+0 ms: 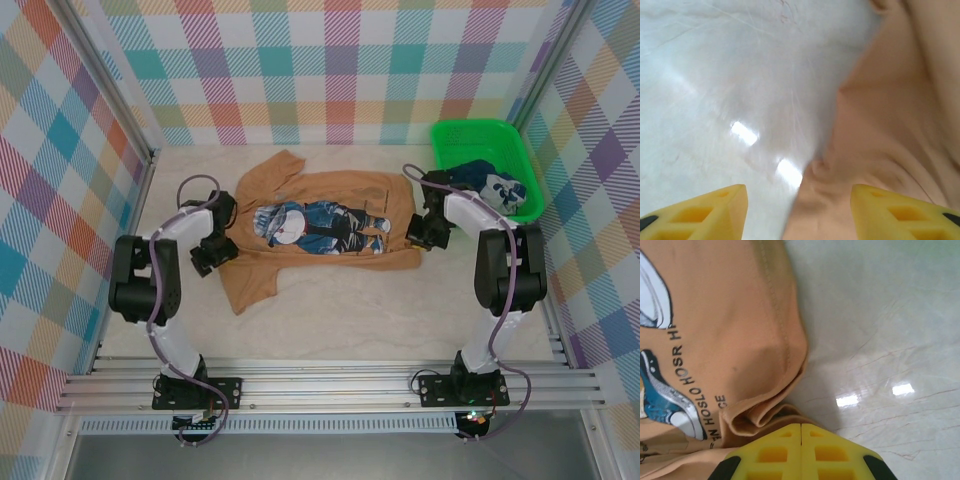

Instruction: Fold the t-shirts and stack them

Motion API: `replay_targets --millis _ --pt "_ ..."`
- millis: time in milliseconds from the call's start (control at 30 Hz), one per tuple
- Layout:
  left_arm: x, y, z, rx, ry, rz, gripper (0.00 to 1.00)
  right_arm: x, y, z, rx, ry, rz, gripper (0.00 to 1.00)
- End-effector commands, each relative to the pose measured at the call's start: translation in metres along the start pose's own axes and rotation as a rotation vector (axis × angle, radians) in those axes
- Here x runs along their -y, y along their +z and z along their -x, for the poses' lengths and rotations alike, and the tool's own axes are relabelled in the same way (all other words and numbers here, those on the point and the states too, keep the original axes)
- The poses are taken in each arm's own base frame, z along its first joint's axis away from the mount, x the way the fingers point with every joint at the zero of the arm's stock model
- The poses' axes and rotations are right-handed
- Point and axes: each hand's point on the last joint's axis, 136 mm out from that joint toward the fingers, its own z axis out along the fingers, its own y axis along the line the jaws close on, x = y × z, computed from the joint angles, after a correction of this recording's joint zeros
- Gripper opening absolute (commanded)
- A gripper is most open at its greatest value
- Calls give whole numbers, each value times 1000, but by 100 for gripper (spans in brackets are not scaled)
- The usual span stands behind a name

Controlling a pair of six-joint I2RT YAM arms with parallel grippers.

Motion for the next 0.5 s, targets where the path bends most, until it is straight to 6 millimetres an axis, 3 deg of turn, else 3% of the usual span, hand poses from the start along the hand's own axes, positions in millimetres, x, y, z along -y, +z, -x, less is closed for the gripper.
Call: replay_targets --millis 0,100,167,233,467 --pt "-20 -36 -40 -17 -32 -38 47 -4 -10 -5 5 -8 29 0" --pt "-28 -27 -90 -159 -159 -123 42 -4 -9 -5 8 -15 28 0" --pt "-30 -22 -108 -215 -229 -166 37 -4 -9 -6 3 -16 28 0" --pt "-31 -18 -118 -247 -271 -180 32 -4 -9 -7 3 -16 31 0" --pt "-24 -4 -122 -284 -272 -173 31 -2 -9 -9 3 -16 27 0"
